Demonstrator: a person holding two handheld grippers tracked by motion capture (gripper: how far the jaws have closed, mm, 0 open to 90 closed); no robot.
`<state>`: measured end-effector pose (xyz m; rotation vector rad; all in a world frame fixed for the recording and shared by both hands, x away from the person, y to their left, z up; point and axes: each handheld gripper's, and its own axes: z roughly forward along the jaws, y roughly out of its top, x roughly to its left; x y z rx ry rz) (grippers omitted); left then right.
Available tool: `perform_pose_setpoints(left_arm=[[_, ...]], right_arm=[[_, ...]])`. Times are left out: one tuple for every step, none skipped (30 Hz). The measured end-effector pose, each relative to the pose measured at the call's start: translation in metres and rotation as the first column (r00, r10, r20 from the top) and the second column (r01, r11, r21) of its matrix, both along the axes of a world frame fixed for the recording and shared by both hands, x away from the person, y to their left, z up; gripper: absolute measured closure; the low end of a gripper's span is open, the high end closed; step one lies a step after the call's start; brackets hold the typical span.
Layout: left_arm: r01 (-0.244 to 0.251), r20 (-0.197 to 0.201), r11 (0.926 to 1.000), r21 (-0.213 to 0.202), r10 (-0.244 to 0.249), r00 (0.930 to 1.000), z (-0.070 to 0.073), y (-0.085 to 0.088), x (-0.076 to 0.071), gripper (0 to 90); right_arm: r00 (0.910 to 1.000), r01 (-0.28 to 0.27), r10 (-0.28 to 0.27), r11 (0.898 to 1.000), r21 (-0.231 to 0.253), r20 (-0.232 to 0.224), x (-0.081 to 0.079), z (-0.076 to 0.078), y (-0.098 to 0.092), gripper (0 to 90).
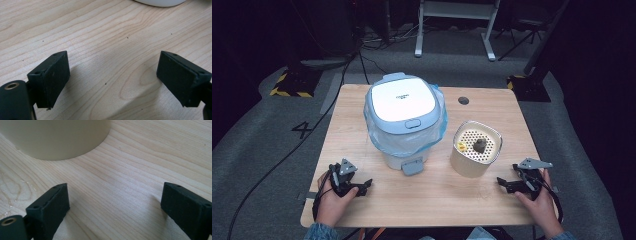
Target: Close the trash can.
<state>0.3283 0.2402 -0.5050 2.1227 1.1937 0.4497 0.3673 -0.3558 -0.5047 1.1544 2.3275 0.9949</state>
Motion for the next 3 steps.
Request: perform_pose_setpoints(left_arm=[[-0.001,0.000,1.0000,0.001,0.001,1.0000,0.0000,-0.0001,-0.0001,11.6],[-0.001,0.000,1.0000,0.001,0.001,1.0000,0.0000,-0.0001,-0.0001,11.6],[-0.001,0.000,1.0000,0.001,0.001,1.0000,0.0000,-0.0001,-0.0001,11.6]], right_arm=[[1.0000,0.003,-0.003,1.000,0.000,-0.001,-0.0002,0.0000,0.0001,8.2],[1.0000,0.003,-0.003,1.000,0.000,-0.001,-0.0002,0.0000,0.0001,8.2],[1.0000,0.003,-0.003,1.000,0.000,-0.001,-0.0002,0.0000,0.0001,8.2]])
